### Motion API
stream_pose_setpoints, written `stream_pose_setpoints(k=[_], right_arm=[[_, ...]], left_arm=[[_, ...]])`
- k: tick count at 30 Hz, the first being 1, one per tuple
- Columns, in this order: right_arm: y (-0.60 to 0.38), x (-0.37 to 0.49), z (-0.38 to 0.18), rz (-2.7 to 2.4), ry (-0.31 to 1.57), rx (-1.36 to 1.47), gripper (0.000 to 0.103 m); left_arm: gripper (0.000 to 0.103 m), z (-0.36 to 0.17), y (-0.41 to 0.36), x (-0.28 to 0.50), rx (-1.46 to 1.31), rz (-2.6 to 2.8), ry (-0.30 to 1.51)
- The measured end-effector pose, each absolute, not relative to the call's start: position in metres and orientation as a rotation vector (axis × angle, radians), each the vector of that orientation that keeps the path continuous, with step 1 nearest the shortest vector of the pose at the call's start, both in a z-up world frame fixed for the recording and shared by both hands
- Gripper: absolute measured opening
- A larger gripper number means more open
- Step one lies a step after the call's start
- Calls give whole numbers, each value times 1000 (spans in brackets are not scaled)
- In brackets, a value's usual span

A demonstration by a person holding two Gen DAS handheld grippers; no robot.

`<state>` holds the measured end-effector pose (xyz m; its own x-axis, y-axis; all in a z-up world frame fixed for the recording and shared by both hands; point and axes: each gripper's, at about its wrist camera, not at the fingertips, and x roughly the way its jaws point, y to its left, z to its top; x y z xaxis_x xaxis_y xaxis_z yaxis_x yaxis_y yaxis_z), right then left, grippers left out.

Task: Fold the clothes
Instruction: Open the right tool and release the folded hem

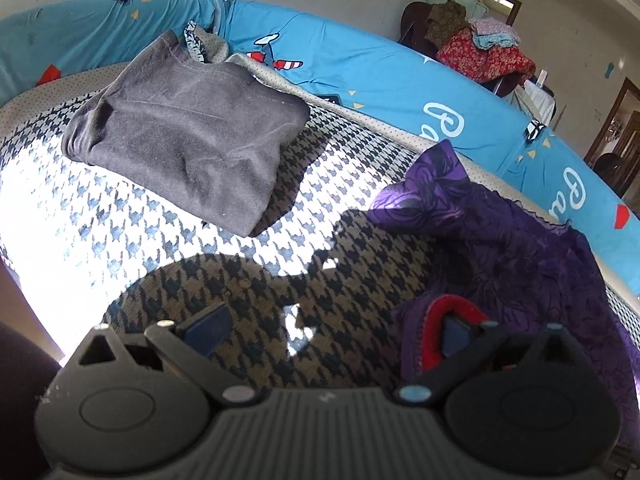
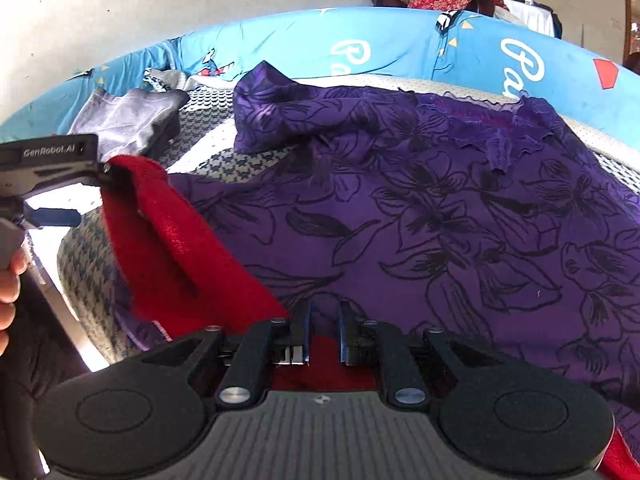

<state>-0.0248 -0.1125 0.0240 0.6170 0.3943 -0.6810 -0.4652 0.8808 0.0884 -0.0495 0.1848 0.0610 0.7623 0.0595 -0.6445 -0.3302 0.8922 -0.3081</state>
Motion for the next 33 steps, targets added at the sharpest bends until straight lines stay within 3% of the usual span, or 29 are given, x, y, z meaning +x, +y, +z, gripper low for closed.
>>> stream_pose_setpoints(k=[6,13,20,33], right_arm=[[-117,-44,25,614,825,-37,13],[-107,-73,23,693,843,-101,27],[-110,-76,27,757,862,-52,28],[-100,-65,27,756,848,-32,27]], left_arm=[[103,57,187,-53,-443,226,736],[103,48,180,-48,-346,275,824],[103,38,177,-52,-324,267,941],[103,73,185,-76,-392,254,801]])
